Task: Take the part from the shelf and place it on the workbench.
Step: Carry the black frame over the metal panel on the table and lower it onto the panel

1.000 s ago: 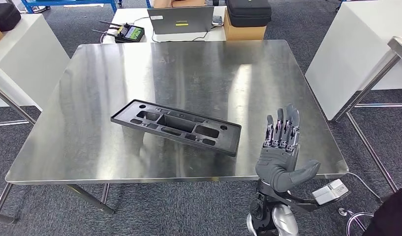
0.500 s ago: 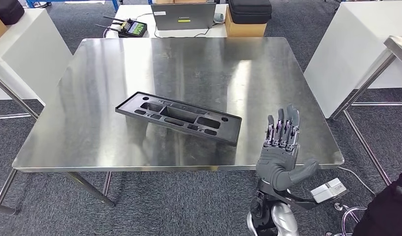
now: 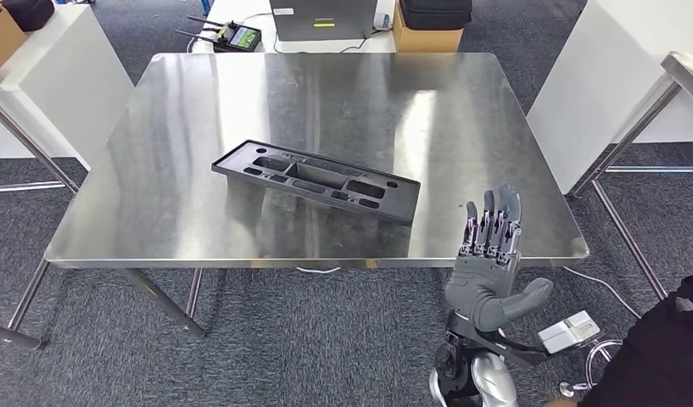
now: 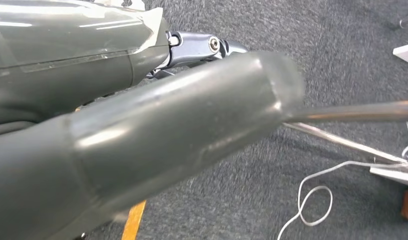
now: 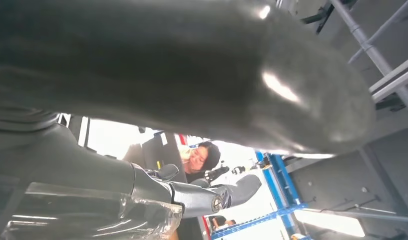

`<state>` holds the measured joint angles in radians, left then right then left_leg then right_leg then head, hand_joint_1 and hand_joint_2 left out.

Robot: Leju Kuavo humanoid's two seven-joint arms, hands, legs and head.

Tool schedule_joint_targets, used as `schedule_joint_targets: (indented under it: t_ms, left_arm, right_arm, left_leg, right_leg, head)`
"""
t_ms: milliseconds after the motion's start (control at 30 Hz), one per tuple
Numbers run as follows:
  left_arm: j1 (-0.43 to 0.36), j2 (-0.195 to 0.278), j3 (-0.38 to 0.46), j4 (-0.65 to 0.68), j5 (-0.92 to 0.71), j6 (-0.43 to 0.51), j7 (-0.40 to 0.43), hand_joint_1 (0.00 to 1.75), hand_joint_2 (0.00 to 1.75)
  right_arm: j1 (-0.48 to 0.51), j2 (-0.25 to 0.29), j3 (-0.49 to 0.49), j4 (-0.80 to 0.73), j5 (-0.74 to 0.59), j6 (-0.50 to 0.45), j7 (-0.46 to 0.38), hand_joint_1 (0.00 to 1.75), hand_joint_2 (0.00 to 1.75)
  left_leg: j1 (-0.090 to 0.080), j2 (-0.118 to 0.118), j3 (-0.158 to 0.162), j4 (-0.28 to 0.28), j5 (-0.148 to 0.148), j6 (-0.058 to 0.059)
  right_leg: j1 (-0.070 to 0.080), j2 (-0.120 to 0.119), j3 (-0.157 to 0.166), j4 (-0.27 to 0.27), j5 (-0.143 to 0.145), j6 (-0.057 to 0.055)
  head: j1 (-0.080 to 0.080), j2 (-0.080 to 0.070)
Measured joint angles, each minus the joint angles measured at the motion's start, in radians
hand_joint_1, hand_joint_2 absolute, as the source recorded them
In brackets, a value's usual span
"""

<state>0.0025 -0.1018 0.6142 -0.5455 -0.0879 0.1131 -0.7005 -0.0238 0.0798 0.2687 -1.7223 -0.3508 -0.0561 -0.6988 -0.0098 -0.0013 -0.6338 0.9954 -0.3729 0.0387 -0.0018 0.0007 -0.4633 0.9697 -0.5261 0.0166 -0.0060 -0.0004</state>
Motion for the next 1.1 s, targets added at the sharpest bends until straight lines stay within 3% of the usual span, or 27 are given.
schedule_joint_targets:
  t_ms: [67,100,167,200,233,267,300,367,433,500,567,633,700,733,767,800,867,900,967,1033,1067,1100]
  left_arm:
    - [0.002,0.001,-0.006,0.0,0.005,0.0,0.0,0.0,0.0]
    - [0.003,0.002,-0.008,0.0,0.007,0.0,0.0,0.0,0.0]
    - [0.003,0.003,-0.009,-0.001,0.011,-0.001,0.0,0.0,0.0]
    - [0.003,0.003,-0.01,-0.001,0.012,-0.001,0.0,0.0,0.0]
    - [0.003,0.003,-0.011,-0.001,0.012,-0.002,0.0,0.0,0.0]
    - [0.003,0.003,-0.011,-0.001,0.012,-0.003,0.0,0.0,0.0]
    - [0.002,0.004,-0.012,-0.001,0.012,-0.005,0.0,0.0,0.0]
    - [0.0,0.004,-0.015,-0.002,0.013,-0.007,0.0,0.0,0.0]
    - [-0.003,0.004,-0.017,-0.003,0.013,-0.008,0.0,0.0,0.0]
    - [-0.003,0.005,-0.018,-0.004,0.013,-0.008,0.0,0.0,0.0]
    - [-0.003,0.005,-0.018,-0.005,0.013,-0.008,0.0,0.0,0.0]
    - [-0.004,0.006,-0.018,-0.007,0.013,-0.008,0.0,0.0,0.0]
    - [-0.004,0.007,-0.018,-0.008,0.013,-0.008,0.0,0.0,0.0]
    - [-0.003,0.008,-0.018,-0.008,0.013,-0.008,0.0,0.0,0.0]
    - [-0.003,0.008,-0.018,-0.008,0.013,-0.008,0.0,0.0,0.0]
    - [-0.003,0.008,-0.018,-0.008,0.013,-0.008,0.0,0.0,0.0]
    - [-0.003,0.008,-0.018,-0.008,0.013,-0.008,0.0,0.0,0.0]
    - [-0.003,0.008,-0.018,-0.008,0.013,-0.008,0.0,0.0,0.0]
    - [-0.003,0.008,-0.018,-0.008,0.013,-0.009,0.0,0.0,0.0]
    - [-0.003,0.008,-0.018,-0.008,0.013,-0.01,0.0,0.0,0.0]
    - [-0.002,0.009,-0.018,-0.008,0.013,-0.01,0.0,0.0,0.0]
    - [-0.001,0.01,-0.018,-0.008,0.013,-0.01,0.0,0.0,0.0]
  right_arm:
    - [-0.001,0.0,-0.001,0.0,-0.001,0.0,0.0,0.0,0.0]
    - [-0.001,0.0,-0.001,-0.001,-0.002,0.0,0.0,0.0,0.0]
    - [0.0,0.0,-0.002,-0.002,-0.002,-0.001,0.0,0.0,0.0]
    - [0.002,0.0,-0.003,-0.003,-0.003,-0.002,0.0,0.0,0.0]
    - [0.003,0.0,-0.004,-0.003,-0.003,-0.003,0.0,0.0,0.0]
    - [0.004,0.0,-0.004,-0.003,-0.004,-0.004,0.0,0.0,0.0]
    - [0.004,-0.001,-0.006,-0.003,-0.005,-0.007,0.001,0.0,0.0]
    - [0.005,-0.001,-0.01,-0.003,-0.006,-0.015,0.005,0.0,0.0]
    - [0.004,-0.001,-0.015,-0.003,-0.006,-0.02,0.01,0.0,0.0]
    - [0.004,-0.001,-0.016,-0.003,-0.006,-0.022,0.014,0.0,0.0]
    - [0.006,-0.003,-0.018,-0.003,-0.006,-0.022,0.015,0.0,0.0]
    - [0.009,-0.006,-0.021,-0.002,-0.006,-0.023,0.015,0.0,0.0]
    - [0.01,-0.008,-0.023,-0.002,-0.006,-0.024,0.016,0.0,0.0]
    - [0.011,-0.009,-0.023,-0.002,-0.006,-0.024,0.016,0.0,0.0]
    - [0.013,-0.01,-0.023,-0.002,-0.007,-0.024,0.016,0.0,0.0]
    - [0.014,-0.011,-0.023,-0.001,-0.007,-0.025,0.016,0.0,0.0]
    - [0.014,-0.012,-0.023,-0.001,-0.006,-0.027,0.018,0.0,0.0]
    - [0.014,-0.013,-0.023,-0.001,-0.006,-0.029,0.021,0.0,0.0]
    - [0.015,-0.014,-0.023,0.001,0.004,-0.039,0.033,0.0,0.0]
    - [0.023,-0.018,-0.024,0.01,0.028,-0.056,0.048,0.0,0.0]
    - [0.03,-0.021,-0.025,0.018,0.043,-0.068,0.057,0.0,0.0]
    - [0.04,-0.023,-0.026,0.028,0.056,-0.082,0.07,0.0,0.0]
  left_leg:
    - [0.006,-0.002,-0.012,0.02,-0.021,-0.011]
    - [0.01,-0.003,-0.024,0.051,-0.058,-0.018]
    - [0.018,-0.002,-0.056,0.165,-0.159,-0.03]
    - [0.023,-0.002,-0.069,0.227,-0.194,-0.036]
    - [0.027,-0.002,-0.072,0.271,-0.206,-0.042]
    - [0.033,-0.002,-0.06,0.286,-0.197,-0.046]
    - [0.038,-0.001,-0.029,0.263,-0.173,-0.05]
    - [0.047,-0.002,0.069,0.139,-0.135,-0.057]
    - [0.045,-0.006,0.136,0.033,-0.137,-0.055]
    - [0.035,-0.009,0.139,0.007,-0.142,-0.042]
    - [0.03,-0.005,0.121,0.002,-0.125,-0.016]
    - [0.027,0.0,0.095,-0.003,-0.101,0.011]
    - [0.019,0.002,0.067,-0.002,-0.079,0.021]
    - [0.016,0.003,0.052,-0.001,-0.068,0.022]
    - [0.013,0.004,0.039,-0.001,-0.056,0.022]
    - [0.011,0.004,0.025,0.0,-0.045,0.022]
    - [0.008,0.004,0.003,0.001,-0.023,0.018]
    - [0.006,0.003,-0.006,0.001,-0.014,0.014]
    - [0.004,0.004,-0.013,0.001,0.005,0.004]
    - [0.007,0.004,-0.015,0.001,0.018,-0.008]
    - [0.009,0.002,-0.019,0.008,0.01,-0.013]
    - [0.013,0.001,-0.026,0.028,-0.018,-0.019]
  right_leg:
    - [-0.008,-0.002,-0.011,-0.003,0.014,-0.017]
    - [-0.011,-0.004,-0.019,-0.005,0.024,-0.027]
    - [-0.011,-0.007,-0.036,-0.004,0.042,-0.038]
    - [-0.009,-0.008,-0.046,-0.003,0.051,-0.039]
    - [-0.009,-0.009,-0.056,-0.002,0.061,-0.037]
    - [-0.009,-0.009,-0.067,0.0,0.069,-0.034]
    - [-0.009,-0.009,-0.08,0.004,0.077,-0.03]
    - [-0.01,-0.009,-0.099,0.014,0.087,-0.02]
    - [-0.009,-0.009,-0.112,0.022,0.097,-0.007]
    - [-0.009,-0.01,-0.12,0.022,0.11,0.012]
    - [-0.011,-0.009,-0.136,0.036,0.103,0.023]
    - [-0.011,-0.006,-0.171,0.111,0.035,0.011]
    - [-0.011,-0.005,-0.209,0.241,-0.05,-0.003]
    - [-0.011,-0.005,-0.215,0.293,-0.069,-0.002]
    - [-0.01,-0.004,-0.209,0.318,-0.068,0.004]
    - [-0.009,-0.004,-0.185,0.307,-0.05,0.013]
    - [-0.006,-0.004,-0.087,0.188,-0.013,0.02]
    - [-0.001,-0.004,-0.03,0.106,-0.009,0.017]
    - [0.008,-0.004,0.031,0.001,-0.02,0.003]
    - [0.007,-0.005,0.028,-0.014,-0.016,-0.01]
    - [0.003,-0.007,0.024,-0.015,-0.008,-0.017]
    - [-0.001,-0.01,0.018,-0.017,0.002,-0.027]
  head:
    - [0.0,0.0]
    - [-0.002,0.0]
    - [-0.004,0.0]
    - [-0.005,0.0]
    - [-0.005,0.0]
    - [-0.005,0.0]
    - [-0.005,0.0]
    - [-0.006,0.0]
    - [-0.004,0.0]
    - [-0.002,0.0]
    - [-0.002,0.0]
    - [0.003,0.0]
    - [0.009,0.0]
    - [0.01,0.0]
    - [0.01,0.0]
    - [0.011,0.0]
    - [0.012,0.0]
    - [0.012,0.0]
    - [0.011,0.0]
    - [0.009,0.0]
    - [0.009,0.0]
    - [0.007,0.0]
